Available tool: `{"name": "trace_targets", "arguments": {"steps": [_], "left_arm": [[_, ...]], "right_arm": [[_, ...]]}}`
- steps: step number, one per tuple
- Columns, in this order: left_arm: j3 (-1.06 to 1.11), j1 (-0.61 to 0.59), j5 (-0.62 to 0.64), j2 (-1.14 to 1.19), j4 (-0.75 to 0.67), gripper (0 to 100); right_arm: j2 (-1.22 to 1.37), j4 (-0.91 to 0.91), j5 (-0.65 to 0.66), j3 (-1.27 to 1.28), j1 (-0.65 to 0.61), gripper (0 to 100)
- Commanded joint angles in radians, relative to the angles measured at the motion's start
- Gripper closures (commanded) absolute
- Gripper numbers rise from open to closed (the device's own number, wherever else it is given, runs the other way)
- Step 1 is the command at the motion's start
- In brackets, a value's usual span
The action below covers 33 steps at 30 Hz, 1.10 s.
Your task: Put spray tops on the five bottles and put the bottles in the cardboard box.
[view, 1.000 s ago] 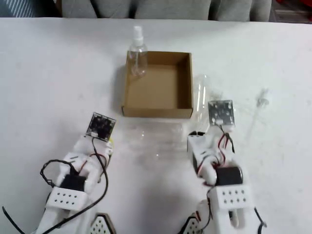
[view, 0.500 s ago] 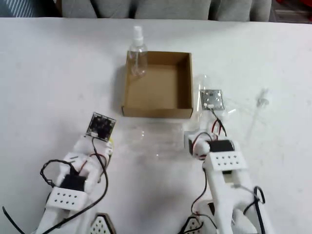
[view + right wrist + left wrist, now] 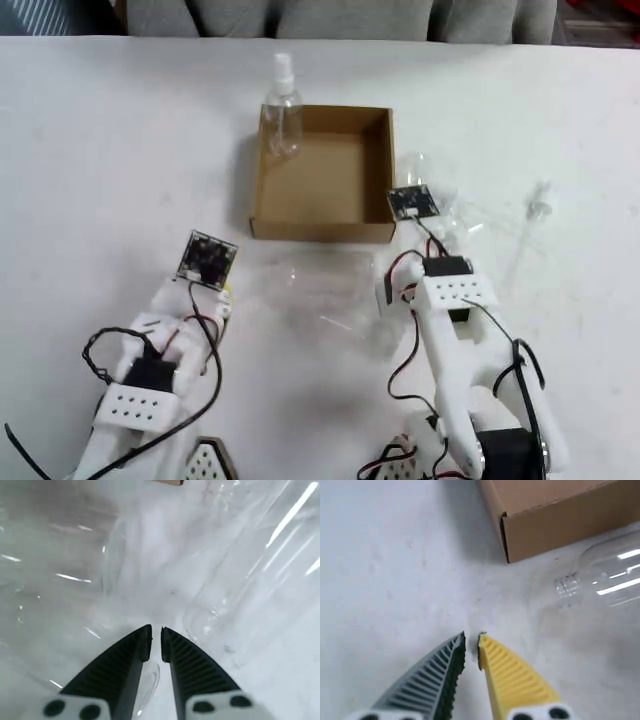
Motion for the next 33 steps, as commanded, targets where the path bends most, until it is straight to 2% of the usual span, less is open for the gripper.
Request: {"name": "trace_targets", "arguments": {"steps": [1,4,8,18,27,33], "left_arm": [[0.002,-0.012,-0.009,-0.021,0.003,94],[0.002,-0.012,-0.009,-0.021,0.003,94],[0.002,-0.012,-0.009,-0.021,0.003,94],[0.002,-0.012,-0.009,-0.021,0.002,94],[0.002,-0.004,-0.005,-0.021,0.002,93],[-0.002,0.044,-0.011,-0.021,0.000,93]], "right_arm": [[0.005,0.076,0.044,-0.043,-0.005,97.8],[0.002,0.142,0.083,-0.040,-0.027,97.8],[-0.001,0.225,0.144,-0.035,-0.130,98.1],[-0.004,0.206,0.150,-0.005,-0.274,98.1],[-0.010,0.194,0.158,-0.012,-0.168,98.1],[-0.183,0.259,0.158,-0.006,-0.059,98.1]]}}
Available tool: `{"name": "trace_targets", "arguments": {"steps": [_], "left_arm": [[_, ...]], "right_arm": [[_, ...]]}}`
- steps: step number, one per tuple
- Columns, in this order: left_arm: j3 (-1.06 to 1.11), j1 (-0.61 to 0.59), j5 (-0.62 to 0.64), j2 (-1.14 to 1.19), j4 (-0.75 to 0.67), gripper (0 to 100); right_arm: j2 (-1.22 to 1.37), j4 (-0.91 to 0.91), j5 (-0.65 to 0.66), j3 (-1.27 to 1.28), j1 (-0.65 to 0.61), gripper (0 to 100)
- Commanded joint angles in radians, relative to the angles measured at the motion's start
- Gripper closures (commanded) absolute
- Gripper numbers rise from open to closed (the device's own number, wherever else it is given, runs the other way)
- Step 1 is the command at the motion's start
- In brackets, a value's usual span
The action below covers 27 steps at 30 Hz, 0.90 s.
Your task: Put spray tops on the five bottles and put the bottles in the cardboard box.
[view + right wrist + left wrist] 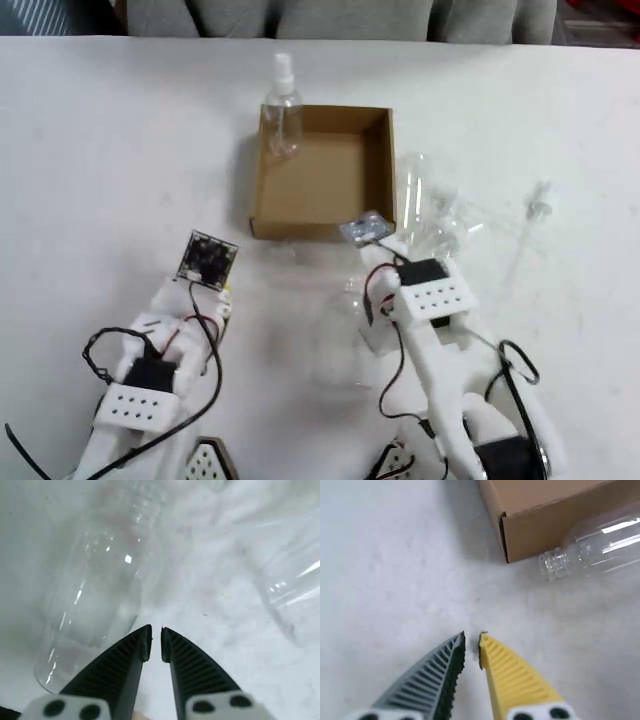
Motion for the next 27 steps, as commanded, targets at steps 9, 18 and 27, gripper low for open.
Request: {"name": "trace_targets", "arguments": {"steps": [9,18,27], "left_arm": [[-0.098,0.010,0.084,-0.016,0.143,93],[-0.512,0.082,0.169,-0.015,0.672,93],[-0.594,0.415,0.388,-0.013,0.704,93]], "right_arm": [[-0.397,0.028,0.009,0.104,0.395,97.8],[-0.318,0.002,0.193,0.172,0.704,97.8],[-0.232,0.002,0.301,0.175,0.828,97.8]]}}
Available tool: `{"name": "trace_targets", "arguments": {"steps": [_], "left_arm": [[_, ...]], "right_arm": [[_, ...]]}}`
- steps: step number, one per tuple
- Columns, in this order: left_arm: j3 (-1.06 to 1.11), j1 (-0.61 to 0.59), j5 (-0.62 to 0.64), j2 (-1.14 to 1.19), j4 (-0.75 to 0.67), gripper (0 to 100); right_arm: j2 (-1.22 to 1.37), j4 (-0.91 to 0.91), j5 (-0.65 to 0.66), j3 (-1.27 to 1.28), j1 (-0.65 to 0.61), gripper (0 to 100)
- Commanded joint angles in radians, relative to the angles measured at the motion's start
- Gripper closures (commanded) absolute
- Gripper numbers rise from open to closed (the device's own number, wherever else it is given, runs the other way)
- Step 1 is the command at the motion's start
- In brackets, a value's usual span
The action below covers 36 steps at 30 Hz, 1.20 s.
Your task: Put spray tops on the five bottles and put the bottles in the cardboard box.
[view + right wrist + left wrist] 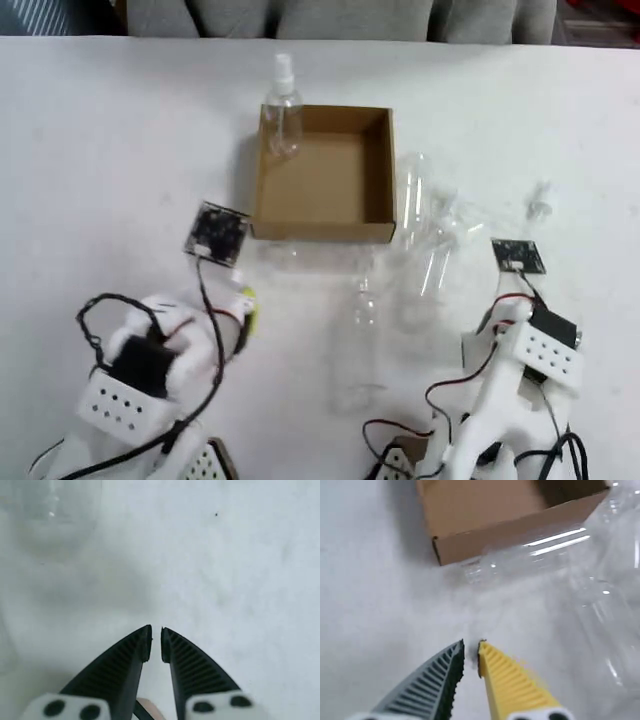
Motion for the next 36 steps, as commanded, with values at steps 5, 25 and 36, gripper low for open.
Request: {"name": "trace_targets", "arguments": {"steps": [5,25,36], "left_arm": [[-0.063,0.248,0.094,-0.007,-0.034,93],[-0.209,0.470,0.457,0.513,-0.361,91],[-0.226,0.469,0.608,0.515,-0.362,71]], "right_arm": [[0.079,-0.048,0.051,-0.009,0.073,97.8],[0.085,-0.073,0.051,-0.006,0.065,97.8],[0.085,-0.073,0.052,-0.006,0.064,98.1]]}}
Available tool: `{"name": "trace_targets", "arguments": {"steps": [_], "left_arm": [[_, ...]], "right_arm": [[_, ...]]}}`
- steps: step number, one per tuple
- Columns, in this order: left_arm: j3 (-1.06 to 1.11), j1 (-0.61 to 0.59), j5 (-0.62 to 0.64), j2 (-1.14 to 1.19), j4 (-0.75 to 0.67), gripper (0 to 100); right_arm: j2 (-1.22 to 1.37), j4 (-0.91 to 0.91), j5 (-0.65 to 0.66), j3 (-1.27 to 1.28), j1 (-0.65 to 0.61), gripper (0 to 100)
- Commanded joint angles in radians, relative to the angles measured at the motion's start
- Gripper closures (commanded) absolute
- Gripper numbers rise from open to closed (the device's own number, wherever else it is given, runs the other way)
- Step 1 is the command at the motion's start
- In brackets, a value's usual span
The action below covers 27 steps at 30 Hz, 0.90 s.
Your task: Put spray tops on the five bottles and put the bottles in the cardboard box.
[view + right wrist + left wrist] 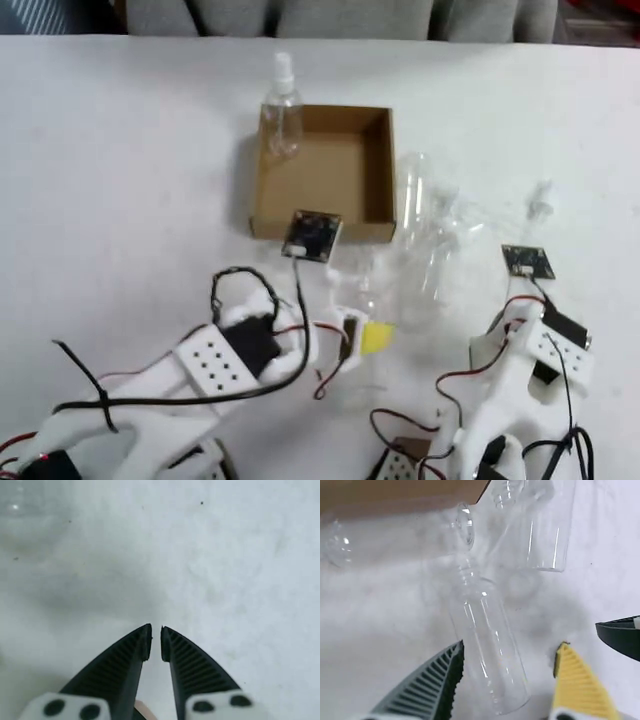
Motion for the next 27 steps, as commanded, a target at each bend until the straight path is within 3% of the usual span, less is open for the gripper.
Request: {"name": "trace_targets", "arguments": {"steps": [1,5,12,27], "left_arm": [[-0.083,0.010,0.026,-0.001,-0.028,71],[-0.138,0.008,0.029,0.124,-0.017,71],[-0.344,-0.042,0.032,0.390,0.126,71],[-0.376,-0.065,0.083,0.426,0.150,70]], "right_arm": [[0.002,-0.012,0.009,-0.006,0.001,98.1],[0.002,-0.012,0.008,-0.005,0.001,98.1],[0.002,-0.012,0.008,-0.005,0.001,98.1],[0.002,-0.012,0.014,-0.005,0.001,98.1]]}}
